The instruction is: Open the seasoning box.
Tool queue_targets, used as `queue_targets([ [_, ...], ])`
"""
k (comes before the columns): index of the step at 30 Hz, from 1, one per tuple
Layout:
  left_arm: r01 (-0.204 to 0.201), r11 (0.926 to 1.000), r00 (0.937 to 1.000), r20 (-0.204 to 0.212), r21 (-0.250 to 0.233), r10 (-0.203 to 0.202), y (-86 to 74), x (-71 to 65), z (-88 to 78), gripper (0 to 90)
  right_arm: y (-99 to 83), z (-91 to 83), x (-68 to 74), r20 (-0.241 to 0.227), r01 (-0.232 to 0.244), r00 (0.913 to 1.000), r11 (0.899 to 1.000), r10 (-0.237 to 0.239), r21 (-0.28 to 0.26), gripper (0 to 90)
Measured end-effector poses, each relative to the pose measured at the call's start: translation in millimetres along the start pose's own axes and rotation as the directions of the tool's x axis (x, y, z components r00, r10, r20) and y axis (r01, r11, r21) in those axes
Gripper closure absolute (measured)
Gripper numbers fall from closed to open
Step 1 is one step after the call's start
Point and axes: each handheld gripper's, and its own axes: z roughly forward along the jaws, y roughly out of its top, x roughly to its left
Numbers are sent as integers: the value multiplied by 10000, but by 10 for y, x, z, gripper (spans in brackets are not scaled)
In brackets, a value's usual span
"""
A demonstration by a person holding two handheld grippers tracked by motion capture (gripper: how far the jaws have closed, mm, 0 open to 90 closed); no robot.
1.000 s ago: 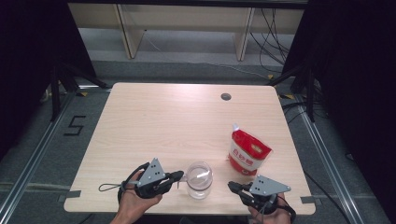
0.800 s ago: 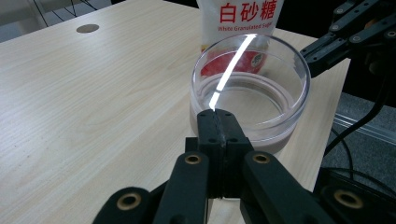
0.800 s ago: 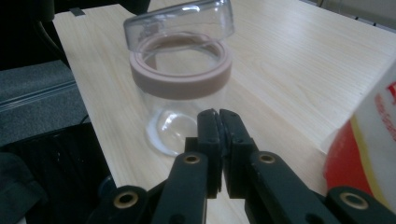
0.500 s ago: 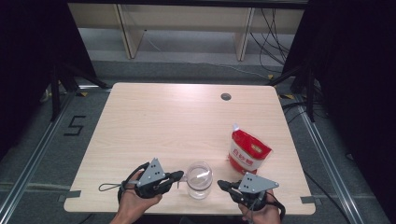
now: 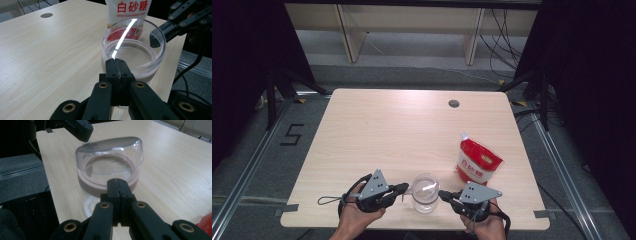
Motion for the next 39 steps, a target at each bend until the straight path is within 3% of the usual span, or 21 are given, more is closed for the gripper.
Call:
queue_targets([
  [5,-84,10000,9999,65,8,84,-1,3,-1,889,36,11,12,12,42,10000,9999,-42,-116,900],
  [6,62,10000,9999,120,-13,-62,-4,-8,4,882,53,6,11,-55,33,10000,10000,-33,-73,900],
  [11,-257,9997,9995,206,-54,258,1,-3,-1,788,76,15,23,-1,44,10000,9998,-44,-194,900],
  [14,-227,9996,9997,69,-173,228,13,5,-39,676,103,16,23,76,177,9998,9994,-174,-303,900],
  [18,-217,9988,9998,30,-432,218,9,43,-109,646,128,8,22,-12,223,9998,9994,-223,-267,900],
  [19,-24,9990,10000,50,-457,26,-6,36,-115,648,137,7,28,-23,208,9998,9994,-209,-284,900],
  [21,-295,9990,9995,47,-340,297,-24,53,-138,635,153,13,36,85,225,9997,9986,-221,-470,900],
  [23,49,9995,10000,19,-320,-48,-54,41,-150,601,176,2,35,66,307,9995,9989,-305,-347,900],
  [28,114,9997,9999,27,-217,-113,-146,65,-183,497,213,17,51,62,389,9992,9980,-386,-497,900],
  [29,-60,10000,10000,-55,11,60,-162,73,-200,478,216,14,54,55,411,9991,9981,-409,-464,900],
  [31,4,9999,10000,-16,105,-4,-211,81,-208,417,217,28,63,69,423,9991,9974,-420,-584,900],
  [32,220,9996,9998,-39,189,-220,-236,77,-215,398,227,27,66,-55,432,9990,9976,-435,-546,900],
  [35,384,9989,9993,-60,285,-382,-304,79,-236,374,244,34,78,19,415,9991,9973,-414,-614,900],
  [37,109,9991,9998,-147,399,-103,-334,101,-266,357,265,38,87,-68,523,9986,9972,-528,-533,900],
  [38,548,9979,9983,-210,360,-540,-356,79,-270,347,276,44,95,-33,537,9985,9968,-540,-595,900],
  [39,395,9980,9989,-254,493,-383,-367,95,-286,337,286,52,103,-49,549,9985,9963,-554,-668,900],
])
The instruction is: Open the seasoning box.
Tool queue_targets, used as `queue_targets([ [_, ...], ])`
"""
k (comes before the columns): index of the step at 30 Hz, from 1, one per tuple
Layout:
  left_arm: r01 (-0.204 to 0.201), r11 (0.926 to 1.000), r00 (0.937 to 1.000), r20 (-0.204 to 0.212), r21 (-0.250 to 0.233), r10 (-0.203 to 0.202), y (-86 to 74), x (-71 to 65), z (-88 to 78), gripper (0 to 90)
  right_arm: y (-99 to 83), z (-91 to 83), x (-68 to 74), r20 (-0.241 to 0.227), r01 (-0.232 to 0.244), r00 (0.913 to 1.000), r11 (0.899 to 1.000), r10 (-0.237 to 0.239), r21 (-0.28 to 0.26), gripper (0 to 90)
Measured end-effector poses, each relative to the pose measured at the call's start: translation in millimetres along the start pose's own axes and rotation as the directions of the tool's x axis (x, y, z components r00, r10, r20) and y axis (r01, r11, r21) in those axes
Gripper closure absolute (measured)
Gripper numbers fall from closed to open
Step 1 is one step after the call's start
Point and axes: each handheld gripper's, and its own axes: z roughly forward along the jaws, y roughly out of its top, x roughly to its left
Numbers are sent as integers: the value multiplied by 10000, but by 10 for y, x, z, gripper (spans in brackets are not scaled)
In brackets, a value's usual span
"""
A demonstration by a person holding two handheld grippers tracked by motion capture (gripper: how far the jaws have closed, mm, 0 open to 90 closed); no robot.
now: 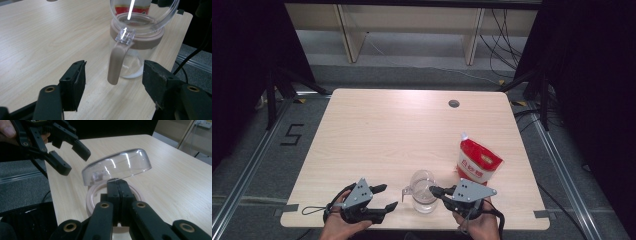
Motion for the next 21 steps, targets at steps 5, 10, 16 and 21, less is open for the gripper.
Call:
queue_targets([
  [5,16,10000,10000,21,48,-16,-76,23,-4,287,41,25,19,-202,-1,9998,9999,-2,-116,900],
  [10,149,9998,9998,109,118,-150,-124,5,22,251,59,47,48,-253,-48,9997,9999,44,-153,900],
  [16,112,9999,9999,120,108,-114,-161,-4,45,208,98,80,76,-323,125,9994,9997,-132,-213,900],
  [21,36,9999,9998,183,147,-39,-168,-14,66,190,125,105,91,-449,273,9986,9994,-282,-208,900],
])
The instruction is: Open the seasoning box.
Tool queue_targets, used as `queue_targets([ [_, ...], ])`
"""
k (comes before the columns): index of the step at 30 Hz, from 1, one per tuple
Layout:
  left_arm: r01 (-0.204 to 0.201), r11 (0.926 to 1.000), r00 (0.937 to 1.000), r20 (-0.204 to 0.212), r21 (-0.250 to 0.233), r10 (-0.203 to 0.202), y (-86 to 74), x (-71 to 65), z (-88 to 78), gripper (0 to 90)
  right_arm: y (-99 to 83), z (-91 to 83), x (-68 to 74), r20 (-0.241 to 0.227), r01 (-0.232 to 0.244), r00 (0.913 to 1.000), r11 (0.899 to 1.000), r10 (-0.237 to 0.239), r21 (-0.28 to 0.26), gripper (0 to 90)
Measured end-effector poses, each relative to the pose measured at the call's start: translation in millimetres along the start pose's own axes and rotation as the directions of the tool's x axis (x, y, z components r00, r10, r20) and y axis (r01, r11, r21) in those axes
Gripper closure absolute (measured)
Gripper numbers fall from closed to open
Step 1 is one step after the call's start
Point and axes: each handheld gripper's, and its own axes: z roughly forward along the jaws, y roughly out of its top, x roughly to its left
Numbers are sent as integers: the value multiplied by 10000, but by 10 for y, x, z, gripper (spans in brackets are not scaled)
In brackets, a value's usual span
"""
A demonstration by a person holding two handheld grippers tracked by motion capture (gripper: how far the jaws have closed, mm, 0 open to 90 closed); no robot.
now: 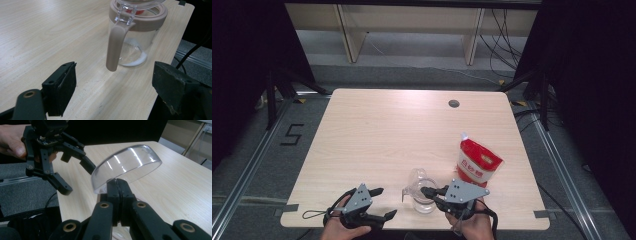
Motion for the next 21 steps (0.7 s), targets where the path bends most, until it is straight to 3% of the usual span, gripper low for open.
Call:
queue_targets([
  [9,234,9997,9997,79,-43,-234,-6,-16,11,172,26,51,26,-101,77,9999,10000,-77,44,900],
  [10,215,9998,9997,74,-36,-214,-7,-14,11,172,30,52,33,-116,39,9999,9999,-37,102,900],
  [11,-78,9996,9999,-80,262,81,-3,7,-8,172,35,64,36,-129,26,9999,10000,-25,16,900],
  [17,-17,9998,10000,-24,212,18,-7,3,-2,172,52,109,63,-170,25,9999,10000,-25,26,898],
  [19,233,9997,9997,68,-12,-233,-8,-19,13,172,58,128,64,-214,129,9997,9999,-129,-19,898],
  [21,236,9997,9997,120,-65,-235,-8,-14,12,172,65,148,79,-308,102,9995,9999,-99,103,898],
])
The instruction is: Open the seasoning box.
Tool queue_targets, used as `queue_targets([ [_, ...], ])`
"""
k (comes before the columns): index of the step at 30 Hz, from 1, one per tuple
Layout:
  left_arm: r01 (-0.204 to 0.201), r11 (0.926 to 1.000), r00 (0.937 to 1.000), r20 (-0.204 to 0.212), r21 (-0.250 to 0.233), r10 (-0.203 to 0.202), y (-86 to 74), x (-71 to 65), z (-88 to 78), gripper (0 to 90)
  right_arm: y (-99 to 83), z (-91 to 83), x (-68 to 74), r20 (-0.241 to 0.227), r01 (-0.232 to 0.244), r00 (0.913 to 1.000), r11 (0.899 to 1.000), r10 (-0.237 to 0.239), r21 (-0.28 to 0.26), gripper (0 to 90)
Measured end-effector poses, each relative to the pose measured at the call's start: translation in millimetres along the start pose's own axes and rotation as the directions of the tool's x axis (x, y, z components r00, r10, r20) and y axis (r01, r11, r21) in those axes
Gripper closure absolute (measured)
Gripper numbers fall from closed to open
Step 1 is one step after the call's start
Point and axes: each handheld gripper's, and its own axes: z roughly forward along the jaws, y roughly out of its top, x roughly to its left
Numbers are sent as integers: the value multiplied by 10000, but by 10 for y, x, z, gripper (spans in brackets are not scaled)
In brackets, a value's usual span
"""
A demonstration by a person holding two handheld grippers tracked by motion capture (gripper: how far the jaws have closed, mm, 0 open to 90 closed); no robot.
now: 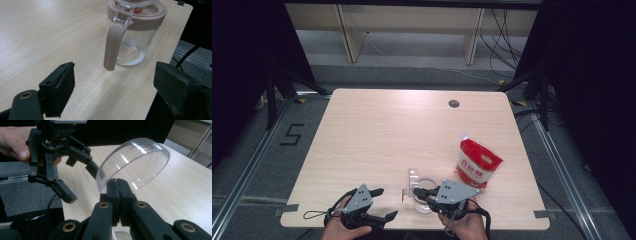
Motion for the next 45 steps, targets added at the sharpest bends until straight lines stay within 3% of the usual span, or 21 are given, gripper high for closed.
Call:
queue_targets([
  [8,-262,9996,9996,-50,129,262,5,14,-16,172,28,81,41,-172,183,9997,9998,-182,81,893],
  [9,-38,9999,10000,34,-111,38,2,-2,0,172,18,96,59,-179,142,9997,9998,-140,113,891],
  [12,-114,9999,9999,56,-35,114,4,5,-9,172,11,96,50,-232,179,9996,9997,-175,160,889],
  [23,-108,9999,9999,12,25,108,11,6,-4,172,-65,-132,-141,701,-120,9974,9996,136,-236,836],
  [24,-274,9996,9996,-31,66,274,15,18,-7,172,-75,-153,-158,717,-115,9973,9996,132,-241,826],
  [25,-53,9999,10000,40,-94,53,17,-1,-3,172,-93,-167,-174,836,-122,9964,9994,149,-333,818],
  [27,-135,9999,9999,-72,4,135,19,10,-15,172,-133,-193,-204,889,-195,9958,9992,226,-356,802],
  [32,326,9994,9994,-61,-85,-327,20,23,-12,158,-264,-260,-239,1001,-464,9937,9981,504,-416,734],
  [36,133,9999,9999,-64,-81,-133,31,45,-21,156,-348,-305,-266,930,-810,9921,9960,843,-379,639],
  [38,71,10000,9999,-78,-42,-71,28,47,-22,156,-391,-337,-271,1162,-825,9894,9956,871,-434,584],
  [40,447,9989,9989,-114,-154,-449,18,31,-15,156,-438,-378,-279,1186,-953,9879,9946,996,-414,577],
  [41,128,9998,9995,-305,148,-123,23,53,-38,156,-463,-404,-291,1292,-938,9867,9947,986,-431,562],
  [45,354,9993,9989,-305,-82,-356,16,34,-30,156,-535,-515,-307,1605,-1199,9789,9915,1265,-499,524],
])
